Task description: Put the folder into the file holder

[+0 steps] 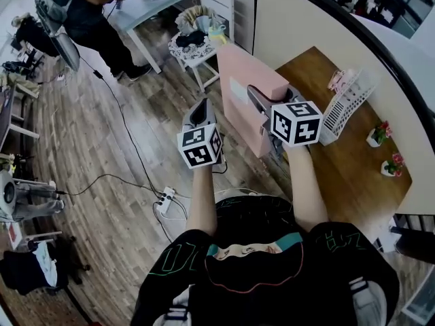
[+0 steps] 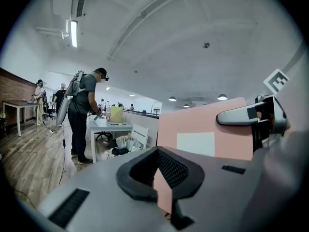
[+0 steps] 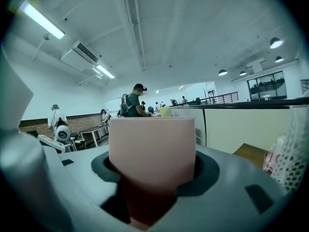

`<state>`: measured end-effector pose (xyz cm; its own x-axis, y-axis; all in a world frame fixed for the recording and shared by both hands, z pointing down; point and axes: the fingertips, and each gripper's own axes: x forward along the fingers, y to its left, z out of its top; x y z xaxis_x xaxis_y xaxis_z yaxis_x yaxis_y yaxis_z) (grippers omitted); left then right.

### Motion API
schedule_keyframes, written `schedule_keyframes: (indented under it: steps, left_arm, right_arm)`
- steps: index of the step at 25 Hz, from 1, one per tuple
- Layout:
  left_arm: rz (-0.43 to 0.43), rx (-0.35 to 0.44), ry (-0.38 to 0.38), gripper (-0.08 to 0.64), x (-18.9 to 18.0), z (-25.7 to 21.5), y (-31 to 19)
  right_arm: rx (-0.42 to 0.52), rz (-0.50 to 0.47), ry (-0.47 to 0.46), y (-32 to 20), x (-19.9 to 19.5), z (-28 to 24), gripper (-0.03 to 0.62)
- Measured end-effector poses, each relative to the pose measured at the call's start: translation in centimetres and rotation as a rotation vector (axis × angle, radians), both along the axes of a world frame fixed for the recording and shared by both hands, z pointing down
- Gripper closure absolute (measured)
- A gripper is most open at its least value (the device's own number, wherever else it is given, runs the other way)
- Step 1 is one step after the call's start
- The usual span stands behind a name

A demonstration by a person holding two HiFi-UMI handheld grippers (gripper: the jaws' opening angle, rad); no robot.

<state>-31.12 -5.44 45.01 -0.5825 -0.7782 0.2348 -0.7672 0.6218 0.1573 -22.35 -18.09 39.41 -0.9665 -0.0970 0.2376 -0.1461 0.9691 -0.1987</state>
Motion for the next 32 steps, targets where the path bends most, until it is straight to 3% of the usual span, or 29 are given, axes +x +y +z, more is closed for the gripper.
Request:
schedule_keyframes:
  steps: [7,18,32]
  left_arm:
    - [0.078,0.029,-0.034,0.559,-1.1,-2.3,-4.4]
    - [0.325,0.055,-0.046,0.559,1.1,-3.7,-12.7]
    - [0.641,0.107,0.000,0.559,11.5,-3.8,-20.6]
  right_arm:
    - [0.033,0.107,-0.026,-4.3,0.6,-2.2,0.307]
    - [0.071,0.371,-0.082,-10.1,5.9,-5.1,0.308]
    - [0.151,0.687,-0.076,-12.5,18.9,-8.6,0.308]
